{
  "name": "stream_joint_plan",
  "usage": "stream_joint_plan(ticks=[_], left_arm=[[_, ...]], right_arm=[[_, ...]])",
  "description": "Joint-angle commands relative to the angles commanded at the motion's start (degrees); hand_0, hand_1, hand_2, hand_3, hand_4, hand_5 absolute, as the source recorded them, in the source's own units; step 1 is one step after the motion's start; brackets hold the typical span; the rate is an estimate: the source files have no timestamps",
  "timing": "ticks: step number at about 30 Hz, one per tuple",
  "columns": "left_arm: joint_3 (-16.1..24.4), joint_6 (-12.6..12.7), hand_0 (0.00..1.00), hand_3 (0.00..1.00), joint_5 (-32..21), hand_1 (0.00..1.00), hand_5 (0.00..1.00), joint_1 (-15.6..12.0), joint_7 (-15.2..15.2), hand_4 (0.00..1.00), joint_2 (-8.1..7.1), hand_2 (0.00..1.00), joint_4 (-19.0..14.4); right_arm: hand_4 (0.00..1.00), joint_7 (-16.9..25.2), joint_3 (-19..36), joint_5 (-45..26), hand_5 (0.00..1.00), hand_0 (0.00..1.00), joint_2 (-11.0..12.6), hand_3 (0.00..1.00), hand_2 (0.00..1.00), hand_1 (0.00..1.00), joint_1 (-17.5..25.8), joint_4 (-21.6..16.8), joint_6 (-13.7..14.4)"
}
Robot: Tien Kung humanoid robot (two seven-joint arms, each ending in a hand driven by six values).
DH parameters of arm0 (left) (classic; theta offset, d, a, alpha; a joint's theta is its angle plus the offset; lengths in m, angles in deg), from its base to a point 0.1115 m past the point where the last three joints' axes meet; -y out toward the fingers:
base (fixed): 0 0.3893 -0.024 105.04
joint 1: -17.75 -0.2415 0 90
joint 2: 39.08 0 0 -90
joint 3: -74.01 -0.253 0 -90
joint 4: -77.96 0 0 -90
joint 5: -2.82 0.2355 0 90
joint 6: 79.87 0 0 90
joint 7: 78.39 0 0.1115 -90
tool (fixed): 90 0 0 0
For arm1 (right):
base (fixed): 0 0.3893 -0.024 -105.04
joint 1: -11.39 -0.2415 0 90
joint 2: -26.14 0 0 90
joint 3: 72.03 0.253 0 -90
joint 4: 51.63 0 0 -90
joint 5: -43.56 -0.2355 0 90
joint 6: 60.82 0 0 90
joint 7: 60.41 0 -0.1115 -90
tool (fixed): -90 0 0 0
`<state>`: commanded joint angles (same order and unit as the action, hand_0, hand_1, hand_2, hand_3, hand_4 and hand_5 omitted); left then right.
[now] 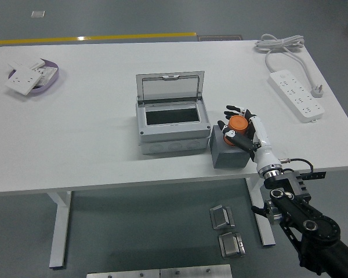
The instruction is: Pick up the cylinder from the cube,place it in the box,flap close box
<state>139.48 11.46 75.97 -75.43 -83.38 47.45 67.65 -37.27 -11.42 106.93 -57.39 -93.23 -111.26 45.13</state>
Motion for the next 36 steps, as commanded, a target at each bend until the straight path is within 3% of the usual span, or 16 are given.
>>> stream_joint_plan(ticks=[6,7,12,13,36], left_arm=[[0.0,-0.1,0.596,0.585,0.1,0.587,0.175,0.2,0.0,0.556,-0.01,0.55,0.0],[0.0,-0.1,0.596,0.589,0.2,0.588,0.179,0.2,0.0,0.562,-0.01,0.552,0.0],[0.0,-0.1,0.596,0.589,0.2,0.588,0.179,0.3,0.0,0.562,-0.06,0.552,0.0],[0.0,-0.1,0.596,0.591,0.3,0.591,0.18,0.3,0.0,0.568,-0.08,0.554,0.0],[0.3,-0.1,0.596,0.596,0.6,0.599,0.199,0.4,0.2,0.598,-0.15,0.559,0.0]], right_arm=[[0.786,0.3,0.3,-0.3,0.207,0.771,-0.1,0.689,0.659,0.716,0.1,0.0,0.5],[0.557,0.3,0.3,-0.4,0.068,0.751,-0.1,0.656,0.627,0.705,0.1,0.0,0.6],[0.557,0.5,-0.2,-0.5,0.068,0.751,-0.2,0.656,0.627,0.705,0.0,-0.2,1.0],[0.434,0.5,-0.3,-0.5,0.056,0.746,-0.2,0.631,0.593,0.679,0.0,-0.3,1.0],[0.372,1.0,-2.7,-1.9,0.002,0.714,-0.4,0.58,0.543,0.612,-0.6,-0.5,3.1]])
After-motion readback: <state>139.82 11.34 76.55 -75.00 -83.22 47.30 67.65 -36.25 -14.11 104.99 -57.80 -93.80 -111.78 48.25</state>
